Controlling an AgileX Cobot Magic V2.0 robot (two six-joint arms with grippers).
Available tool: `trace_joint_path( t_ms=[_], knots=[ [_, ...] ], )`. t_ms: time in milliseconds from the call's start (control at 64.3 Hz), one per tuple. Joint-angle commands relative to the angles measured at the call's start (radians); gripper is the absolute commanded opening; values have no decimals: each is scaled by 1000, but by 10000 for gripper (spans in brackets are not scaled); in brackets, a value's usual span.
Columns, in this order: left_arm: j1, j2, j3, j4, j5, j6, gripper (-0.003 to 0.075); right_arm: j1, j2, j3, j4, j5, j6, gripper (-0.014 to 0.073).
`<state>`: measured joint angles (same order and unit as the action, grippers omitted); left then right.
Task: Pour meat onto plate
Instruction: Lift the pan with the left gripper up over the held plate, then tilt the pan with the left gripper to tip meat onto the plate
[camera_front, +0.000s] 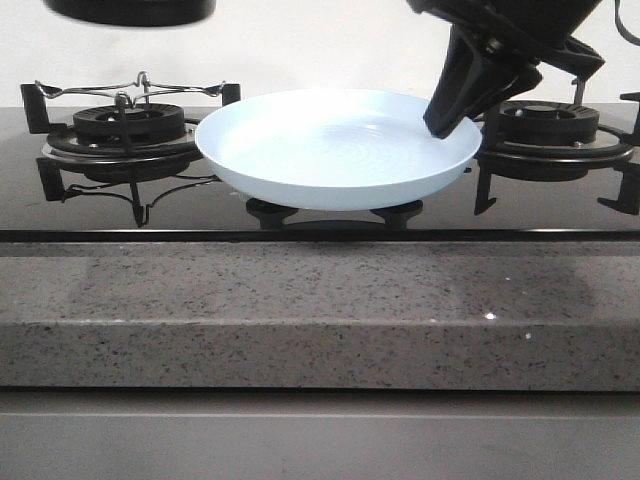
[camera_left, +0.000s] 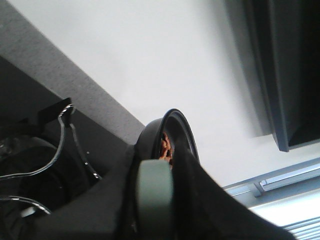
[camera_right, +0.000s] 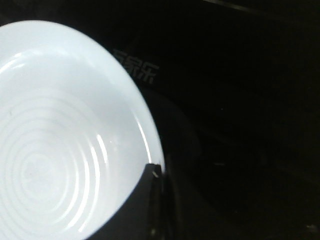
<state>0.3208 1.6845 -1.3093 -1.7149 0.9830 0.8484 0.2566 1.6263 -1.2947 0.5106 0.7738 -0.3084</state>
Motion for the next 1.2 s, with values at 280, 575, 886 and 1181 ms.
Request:
trace_joint_path(
  t_ms=[280, 575, 886, 1181],
  knots=[
    [-91, -335, 109, 9, -80, 77, -20, -1, -52, -24, 31, -25, -10, -105],
    [-261, -442, 251, 17, -183, 220, -20, -1, -52, -24, 31, -25, -10, -105],
    [-457, -452, 258, 55, -330, 357, -20, -1, -52, -24, 31, -25, -10, -105],
    [-613, -487, 258, 25, -452, 645, -20, -1, -52, -24, 31, -25, -10, -105]
  ],
)
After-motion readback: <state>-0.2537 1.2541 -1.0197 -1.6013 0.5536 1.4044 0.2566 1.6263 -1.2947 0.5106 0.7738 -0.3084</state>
